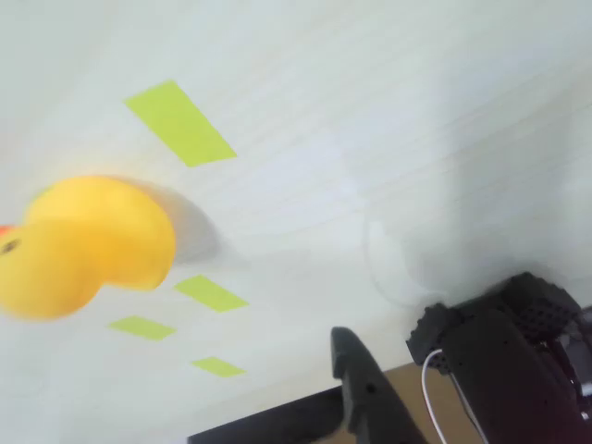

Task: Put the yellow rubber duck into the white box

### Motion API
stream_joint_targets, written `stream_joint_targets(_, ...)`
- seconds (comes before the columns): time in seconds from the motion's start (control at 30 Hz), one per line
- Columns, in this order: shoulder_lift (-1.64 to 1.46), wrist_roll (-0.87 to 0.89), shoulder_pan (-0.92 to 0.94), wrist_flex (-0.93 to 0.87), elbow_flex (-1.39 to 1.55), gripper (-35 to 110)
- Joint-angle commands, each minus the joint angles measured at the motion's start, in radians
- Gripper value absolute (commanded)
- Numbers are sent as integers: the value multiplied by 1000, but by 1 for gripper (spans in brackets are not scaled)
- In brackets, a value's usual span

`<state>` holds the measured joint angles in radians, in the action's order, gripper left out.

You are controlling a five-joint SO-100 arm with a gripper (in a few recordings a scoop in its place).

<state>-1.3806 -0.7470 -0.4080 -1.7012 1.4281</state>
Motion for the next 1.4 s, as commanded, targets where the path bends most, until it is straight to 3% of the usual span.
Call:
stream_joint_targets(0.0, 64, 23, -72, -12, -118, 67)
stream_joint_targets(1.13, 382, 156, -179, -9, -413, 55)
stream_joint_targets(1.23, 399, 164, -179, -9, -420, 49)
stream_joint_targets(1.37, 413, 176, -176, -8, -442, 29)
